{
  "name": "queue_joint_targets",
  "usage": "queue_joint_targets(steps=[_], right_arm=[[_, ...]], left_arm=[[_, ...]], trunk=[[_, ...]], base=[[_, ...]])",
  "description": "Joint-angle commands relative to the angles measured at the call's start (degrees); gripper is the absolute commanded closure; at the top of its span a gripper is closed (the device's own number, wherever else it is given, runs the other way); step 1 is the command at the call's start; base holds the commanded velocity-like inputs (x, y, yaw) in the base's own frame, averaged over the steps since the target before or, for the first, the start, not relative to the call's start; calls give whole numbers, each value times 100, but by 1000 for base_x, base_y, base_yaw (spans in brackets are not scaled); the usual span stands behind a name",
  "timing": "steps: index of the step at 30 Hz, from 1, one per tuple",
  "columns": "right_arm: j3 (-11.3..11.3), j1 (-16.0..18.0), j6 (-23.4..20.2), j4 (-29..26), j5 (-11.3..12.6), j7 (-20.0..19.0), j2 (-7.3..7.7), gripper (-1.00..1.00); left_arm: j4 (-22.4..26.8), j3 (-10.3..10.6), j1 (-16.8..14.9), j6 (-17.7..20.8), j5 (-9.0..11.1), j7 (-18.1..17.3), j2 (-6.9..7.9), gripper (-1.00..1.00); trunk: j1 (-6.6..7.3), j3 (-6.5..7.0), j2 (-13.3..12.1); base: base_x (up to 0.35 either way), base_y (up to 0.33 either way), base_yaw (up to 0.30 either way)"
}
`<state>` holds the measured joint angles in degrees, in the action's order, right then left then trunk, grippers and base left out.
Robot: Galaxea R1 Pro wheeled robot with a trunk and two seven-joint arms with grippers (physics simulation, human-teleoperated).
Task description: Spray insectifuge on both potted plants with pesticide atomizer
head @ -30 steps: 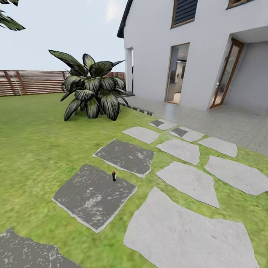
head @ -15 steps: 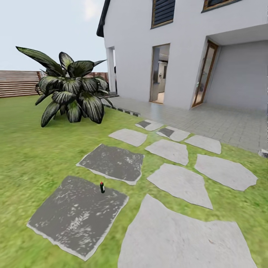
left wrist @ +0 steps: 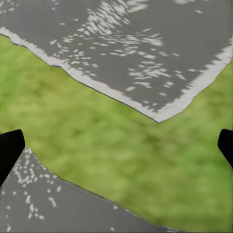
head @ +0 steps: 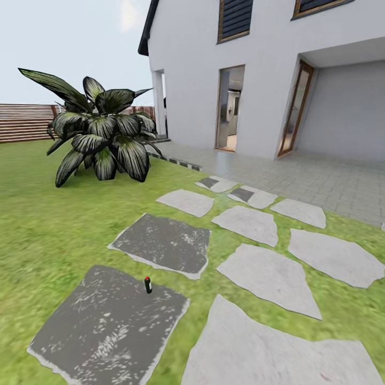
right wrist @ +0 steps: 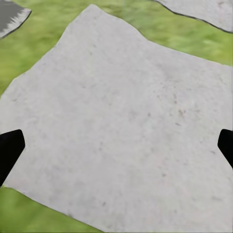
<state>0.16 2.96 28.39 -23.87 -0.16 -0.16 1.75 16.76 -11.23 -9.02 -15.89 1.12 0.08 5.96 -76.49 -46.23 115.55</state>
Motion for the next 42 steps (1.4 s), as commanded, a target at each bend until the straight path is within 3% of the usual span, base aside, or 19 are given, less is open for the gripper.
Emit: queue_joint_targets(steps=[1, 32, 38, 42], right_arm=[[2, 3, 17, 4, -2, -2, 0, -100], [18, 3, 16, -44, 4, 32, 3, -100], [19, 30, -108, -1010, -1, 42, 17, -100], [19, 198, -572, -1688, -2, 49, 34, -100]], left_arm=[[-6, -2, -4, -19, 11, 1, -3, -100], [33, -48, -14, -25, 21, 47, -12, -100], [298, -8, -121, -11, 27, 45, -107, -100], [449, -3, -620, 45, 30, 0, -153, -100]], trunk=[[-3, -5, 2], [-3, -5, 2], [-3, -5, 2], [-3, -5, 2]], base=[[333, 78, 0], [334, -4, 0], [126, -193, 0], [14, -49, 0]])
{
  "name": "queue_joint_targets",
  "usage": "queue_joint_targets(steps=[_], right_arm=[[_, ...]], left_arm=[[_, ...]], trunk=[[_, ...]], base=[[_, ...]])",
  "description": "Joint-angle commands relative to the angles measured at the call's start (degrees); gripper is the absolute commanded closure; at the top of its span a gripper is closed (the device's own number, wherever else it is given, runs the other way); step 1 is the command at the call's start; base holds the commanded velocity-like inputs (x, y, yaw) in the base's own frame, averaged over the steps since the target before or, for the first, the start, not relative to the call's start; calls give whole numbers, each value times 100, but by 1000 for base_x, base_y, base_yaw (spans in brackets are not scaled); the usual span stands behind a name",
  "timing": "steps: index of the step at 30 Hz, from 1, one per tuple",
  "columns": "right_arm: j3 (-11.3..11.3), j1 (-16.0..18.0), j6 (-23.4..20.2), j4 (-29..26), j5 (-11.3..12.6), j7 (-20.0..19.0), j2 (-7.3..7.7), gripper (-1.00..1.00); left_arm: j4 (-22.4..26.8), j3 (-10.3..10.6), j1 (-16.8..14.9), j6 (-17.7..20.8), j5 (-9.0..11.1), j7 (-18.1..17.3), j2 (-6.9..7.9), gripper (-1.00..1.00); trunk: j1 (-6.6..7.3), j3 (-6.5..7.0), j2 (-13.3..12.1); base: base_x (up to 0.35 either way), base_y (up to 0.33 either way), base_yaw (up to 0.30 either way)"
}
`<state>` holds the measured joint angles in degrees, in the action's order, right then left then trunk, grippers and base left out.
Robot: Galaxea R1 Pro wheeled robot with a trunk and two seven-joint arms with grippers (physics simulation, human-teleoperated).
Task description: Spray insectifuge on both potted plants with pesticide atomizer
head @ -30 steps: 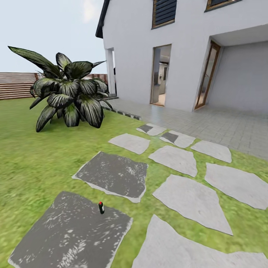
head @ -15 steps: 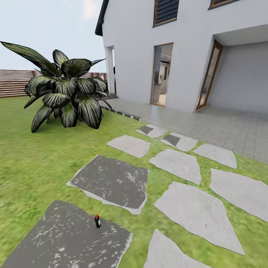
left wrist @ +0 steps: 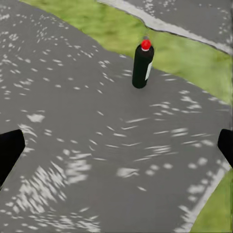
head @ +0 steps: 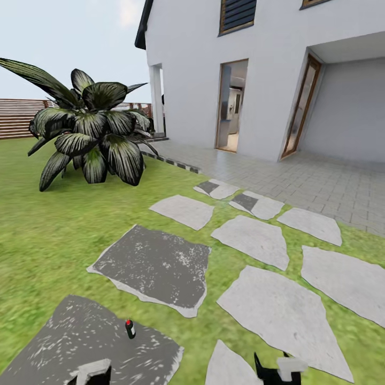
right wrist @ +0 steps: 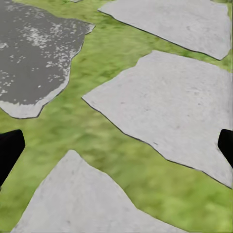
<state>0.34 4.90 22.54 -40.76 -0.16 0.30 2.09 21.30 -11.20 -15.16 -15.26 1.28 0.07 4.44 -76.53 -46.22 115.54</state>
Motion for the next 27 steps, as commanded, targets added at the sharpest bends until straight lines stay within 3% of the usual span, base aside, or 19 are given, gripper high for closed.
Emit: queue_joint_targets(steps=[1, 5, 9, 17, 27], right_arm=[[2, 104, -192, -155, -2, 4, 7, -100], [3, 585, -802, -430, 3, 5, 17, -100], [7, 912, -935, -544, 12, -4, 19, -100], [-14, 1020, -972, -913, -7, -54, 46, -100], [-31, 1022, -978, -909, -16, -56, 70, -100]], left_arm=[[7, -6, -171, 2, 13, -5, -5, -100], [21, -12, -732, 79, 22, 43, -16, -100], [23, -19, -937, 111, 36, 94, -15, -100], [16, -11, -945, 45, 13, 39, -4, -100], [15, -14, -928, 41, 13, 25, 1, -100]], trunk=[[1, -6, 2], [1, -6, 2], [1, -6, 2], [1, -6, 2], [1, -6, 2]], base=[[5, -17, 0], [2, -6, 0], [0, -1, 0], [23, -15, 0], [217, -151, 0]])
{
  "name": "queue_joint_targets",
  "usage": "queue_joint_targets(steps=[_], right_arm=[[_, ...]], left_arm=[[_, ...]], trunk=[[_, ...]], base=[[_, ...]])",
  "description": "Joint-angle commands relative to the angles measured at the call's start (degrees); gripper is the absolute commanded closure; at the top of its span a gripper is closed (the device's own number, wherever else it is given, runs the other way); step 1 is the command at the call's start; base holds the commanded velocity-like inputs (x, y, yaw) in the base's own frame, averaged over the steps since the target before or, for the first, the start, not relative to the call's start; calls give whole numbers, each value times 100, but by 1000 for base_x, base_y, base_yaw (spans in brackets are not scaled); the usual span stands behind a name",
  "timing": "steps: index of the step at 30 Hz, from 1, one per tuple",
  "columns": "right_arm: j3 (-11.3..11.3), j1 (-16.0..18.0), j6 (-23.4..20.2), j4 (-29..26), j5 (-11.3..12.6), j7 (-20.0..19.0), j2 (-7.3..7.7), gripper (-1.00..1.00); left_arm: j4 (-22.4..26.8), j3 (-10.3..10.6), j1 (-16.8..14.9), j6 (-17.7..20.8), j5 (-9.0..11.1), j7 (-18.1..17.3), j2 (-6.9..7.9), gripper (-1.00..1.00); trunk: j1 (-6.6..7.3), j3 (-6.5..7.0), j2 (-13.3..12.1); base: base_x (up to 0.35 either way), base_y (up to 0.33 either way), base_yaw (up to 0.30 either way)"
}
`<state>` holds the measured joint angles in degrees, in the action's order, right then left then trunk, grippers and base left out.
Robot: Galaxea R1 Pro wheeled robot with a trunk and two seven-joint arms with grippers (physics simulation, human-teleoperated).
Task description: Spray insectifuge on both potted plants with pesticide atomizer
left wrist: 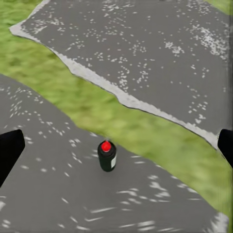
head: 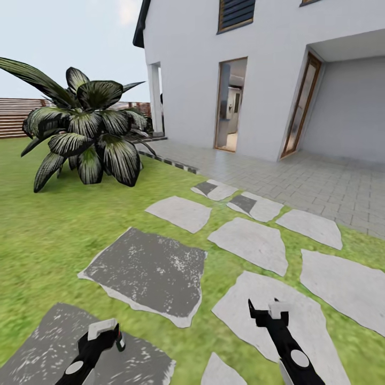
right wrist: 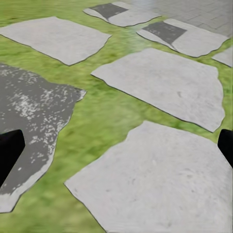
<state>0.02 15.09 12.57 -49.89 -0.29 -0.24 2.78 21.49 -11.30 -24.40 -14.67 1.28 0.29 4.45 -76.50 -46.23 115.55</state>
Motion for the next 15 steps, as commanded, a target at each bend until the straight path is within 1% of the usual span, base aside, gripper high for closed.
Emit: queue_joint_targets(steps=[1, 13, 15], right_arm=[[-1, 3, 18, 5, -1, -1, -2, -100], [10, 3, 23, 0, 10, 31, -7, -100], [13, 3, 23, -12, 11, 32, -6, -100]], left_arm=[[-4, -4, -3, -19, 13, 2, -2, -100], [-4, -12, -3, -25, 13, 1, -6, -100], [-4, -11, -3, -31, 13, 0, -6, -100]], trunk=[[-2, -5, 2], [-2, -5, 2], [-2, -5, 2]], base=[[243, -170, 0], [244, -170, 0], [180, -120, 0]])
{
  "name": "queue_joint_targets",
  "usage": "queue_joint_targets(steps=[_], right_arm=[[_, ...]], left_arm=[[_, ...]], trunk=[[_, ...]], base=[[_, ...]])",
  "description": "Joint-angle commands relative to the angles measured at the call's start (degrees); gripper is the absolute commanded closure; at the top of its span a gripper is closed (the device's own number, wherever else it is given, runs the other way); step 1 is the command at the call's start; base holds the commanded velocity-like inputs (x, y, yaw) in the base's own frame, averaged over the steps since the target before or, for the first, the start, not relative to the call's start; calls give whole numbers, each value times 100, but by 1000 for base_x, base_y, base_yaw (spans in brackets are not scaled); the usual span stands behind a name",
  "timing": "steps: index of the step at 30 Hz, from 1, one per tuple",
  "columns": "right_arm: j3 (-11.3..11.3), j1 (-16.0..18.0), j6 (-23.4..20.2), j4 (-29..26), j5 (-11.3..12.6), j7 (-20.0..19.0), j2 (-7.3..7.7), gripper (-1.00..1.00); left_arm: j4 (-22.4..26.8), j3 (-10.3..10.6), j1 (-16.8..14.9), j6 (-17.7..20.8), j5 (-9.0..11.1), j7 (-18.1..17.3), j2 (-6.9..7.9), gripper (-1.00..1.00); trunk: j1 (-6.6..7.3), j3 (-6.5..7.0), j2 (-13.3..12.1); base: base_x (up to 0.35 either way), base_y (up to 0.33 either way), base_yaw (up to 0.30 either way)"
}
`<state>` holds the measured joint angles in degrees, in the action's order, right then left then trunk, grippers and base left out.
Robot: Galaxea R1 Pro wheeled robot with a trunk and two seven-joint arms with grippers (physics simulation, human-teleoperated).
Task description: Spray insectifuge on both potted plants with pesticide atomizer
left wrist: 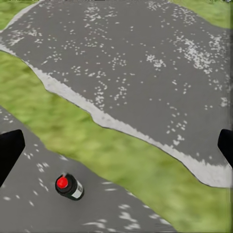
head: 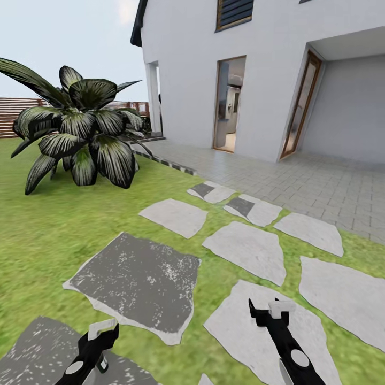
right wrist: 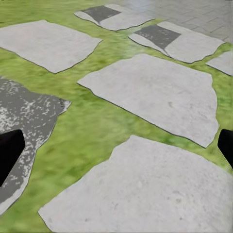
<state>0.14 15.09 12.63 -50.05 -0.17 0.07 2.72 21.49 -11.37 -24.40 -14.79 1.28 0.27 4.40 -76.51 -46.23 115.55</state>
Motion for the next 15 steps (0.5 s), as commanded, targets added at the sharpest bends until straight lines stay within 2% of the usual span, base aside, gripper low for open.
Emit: queue_joint_targets(steps=[1, 10, 15], right_arm=[[2, 3, 18, 4, -1, 1, 0, -100], [3, 3, 14, 4, -1, 2, 1, -100], [8, 3, 13, 3, -1, 2, 1, -100]], left_arm=[[-5, -5, -1, -24, 13, 2, -1, -100], [3, 7, 5, -46, 22, 0, 14, -100], [4, 11, 15, -55, 22, 0, 17, -100]], trunk=[[-1, -5, 2], [-1, -5, 2], [-110, -95, 202]], base=[[93, -62, 0], [18, -12, 0], [0, 0, 0]])
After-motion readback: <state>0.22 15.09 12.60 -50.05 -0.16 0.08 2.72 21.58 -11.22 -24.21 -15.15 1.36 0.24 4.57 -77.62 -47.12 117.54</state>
